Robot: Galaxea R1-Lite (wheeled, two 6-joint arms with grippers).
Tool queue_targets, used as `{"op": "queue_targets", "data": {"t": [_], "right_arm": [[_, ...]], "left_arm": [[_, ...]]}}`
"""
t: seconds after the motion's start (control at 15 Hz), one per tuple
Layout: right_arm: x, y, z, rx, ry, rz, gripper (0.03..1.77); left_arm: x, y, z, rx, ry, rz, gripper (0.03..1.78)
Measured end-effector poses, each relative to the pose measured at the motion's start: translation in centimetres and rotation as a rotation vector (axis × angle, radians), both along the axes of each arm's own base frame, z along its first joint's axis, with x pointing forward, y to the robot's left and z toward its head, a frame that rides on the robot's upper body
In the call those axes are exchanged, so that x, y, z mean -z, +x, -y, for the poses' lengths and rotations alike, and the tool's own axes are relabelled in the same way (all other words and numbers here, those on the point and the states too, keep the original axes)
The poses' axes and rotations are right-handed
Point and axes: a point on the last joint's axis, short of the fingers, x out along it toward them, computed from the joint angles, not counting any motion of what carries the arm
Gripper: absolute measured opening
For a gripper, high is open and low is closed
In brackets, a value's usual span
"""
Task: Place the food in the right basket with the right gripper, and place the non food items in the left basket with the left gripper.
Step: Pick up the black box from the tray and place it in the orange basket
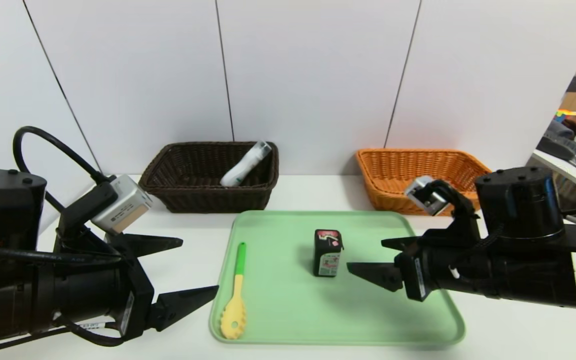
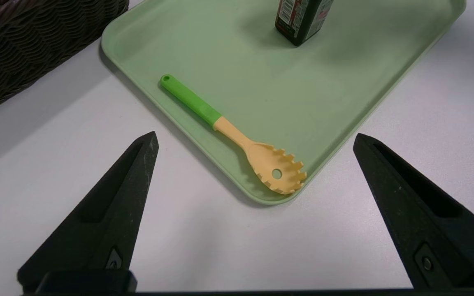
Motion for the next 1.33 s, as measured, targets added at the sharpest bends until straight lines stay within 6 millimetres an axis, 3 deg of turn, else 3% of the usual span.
{"op": "queue_targets", "data": {"t": [0.33,0.87,1.33], "right_arm": [[2.1,0.6,-1.2,-0.033,-0.128,0.085,1.71],[4.8,1.2,-4.2,0.025,-0.047,0.299,1.71],[6.4,1.5,-5.4,0.009,-0.078,0.27,1.71]], "left_arm": [[-0.1,0.1,0.0,-0.002,-0.004,0.006,1.69],[-0.1,0.3,0.1,0.001,-0.006,0.004,1.69],[-0.1,0.4,0.1,0.002,-0.005,0.001,1.69]]}}
